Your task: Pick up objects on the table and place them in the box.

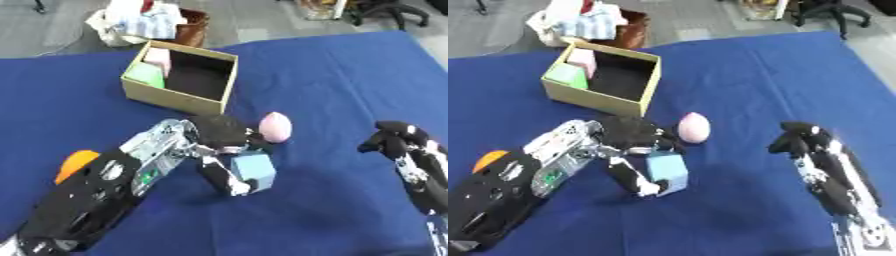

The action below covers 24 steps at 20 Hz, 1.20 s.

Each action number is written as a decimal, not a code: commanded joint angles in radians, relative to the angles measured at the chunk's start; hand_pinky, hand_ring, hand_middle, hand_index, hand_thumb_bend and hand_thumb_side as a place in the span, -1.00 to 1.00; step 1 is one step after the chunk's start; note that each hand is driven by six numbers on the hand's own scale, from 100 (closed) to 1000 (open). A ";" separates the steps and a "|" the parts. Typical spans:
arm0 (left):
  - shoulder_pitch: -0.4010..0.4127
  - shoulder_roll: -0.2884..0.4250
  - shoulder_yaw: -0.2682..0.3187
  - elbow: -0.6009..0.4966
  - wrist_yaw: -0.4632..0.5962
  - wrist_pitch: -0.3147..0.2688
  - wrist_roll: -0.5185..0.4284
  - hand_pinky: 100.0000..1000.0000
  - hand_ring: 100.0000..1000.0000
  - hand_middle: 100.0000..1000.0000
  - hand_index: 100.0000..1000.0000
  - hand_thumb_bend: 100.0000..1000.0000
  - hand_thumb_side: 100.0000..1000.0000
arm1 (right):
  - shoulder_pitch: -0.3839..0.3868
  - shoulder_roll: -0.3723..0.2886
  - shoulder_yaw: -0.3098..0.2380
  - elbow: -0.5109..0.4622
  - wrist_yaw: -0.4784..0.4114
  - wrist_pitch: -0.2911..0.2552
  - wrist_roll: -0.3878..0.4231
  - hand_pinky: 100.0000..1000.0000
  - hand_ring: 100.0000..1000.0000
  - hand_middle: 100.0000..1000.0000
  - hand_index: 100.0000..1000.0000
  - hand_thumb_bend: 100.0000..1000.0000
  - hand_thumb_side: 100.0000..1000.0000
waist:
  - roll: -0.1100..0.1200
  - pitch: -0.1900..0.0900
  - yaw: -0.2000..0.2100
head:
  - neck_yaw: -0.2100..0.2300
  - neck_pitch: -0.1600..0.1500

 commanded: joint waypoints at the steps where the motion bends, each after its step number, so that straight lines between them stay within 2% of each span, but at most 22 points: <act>1: 0.001 0.015 0.004 -0.005 0.004 -0.001 -0.016 0.33 0.08 0.35 0.81 -0.94 -0.24 | -0.004 -0.007 -0.003 -0.016 0.005 -0.001 0.002 0.17 0.10 -0.01 0.46 -1.00 -0.18 | -0.002 -0.028 0.001 | -0.002 -0.002; 3: 0.001 0.025 0.014 -0.019 0.023 0.011 -0.015 0.30 -0.01 0.29 0.79 -0.97 -0.53 | -0.003 -0.007 -0.005 -0.016 0.005 -0.002 0.001 0.17 0.10 -0.01 0.46 -1.00 -0.18 | -0.002 -0.028 0.002 | -0.002 -0.002; 7: -0.013 0.082 0.054 -0.096 0.094 0.055 -0.010 0.30 -0.03 0.24 0.76 -1.00 -0.59 | 0.000 -0.008 -0.007 -0.015 0.006 -0.001 -0.002 0.17 0.10 -0.01 0.46 -1.00 -0.18 | -0.001 -0.030 0.005 | -0.004 -0.003; 11: -0.035 0.161 0.119 -0.187 0.165 0.125 0.011 0.31 -0.03 0.21 0.75 -1.00 -0.62 | 0.002 -0.009 -0.009 -0.015 0.007 -0.001 -0.004 0.17 0.10 -0.01 0.46 -1.00 -0.18 | 0.001 -0.032 0.009 | -0.010 -0.003; 14: -0.051 0.198 0.169 -0.208 0.184 0.178 0.037 0.31 -0.03 0.21 0.75 -1.00 -0.63 | 0.003 -0.010 -0.010 -0.015 0.008 -0.001 -0.004 0.17 0.10 -0.01 0.46 -1.00 -0.18 | 0.001 -0.032 0.012 | -0.013 -0.001; 19: -0.090 0.191 0.238 -0.094 0.123 0.237 0.111 0.33 0.01 0.22 0.74 -1.00 -0.65 | 0.006 -0.009 -0.008 -0.013 0.007 -0.001 -0.003 0.17 0.10 -0.02 0.46 -1.00 -0.18 | -0.003 -0.034 0.016 | -0.016 0.001; 24: -0.133 0.125 0.282 0.104 0.004 0.252 0.212 0.33 0.04 0.22 0.74 -1.00 -0.65 | 0.007 -0.006 -0.004 -0.011 0.005 -0.001 0.002 0.17 0.10 -0.02 0.46 -1.00 -0.18 | -0.007 -0.035 0.018 | -0.016 0.001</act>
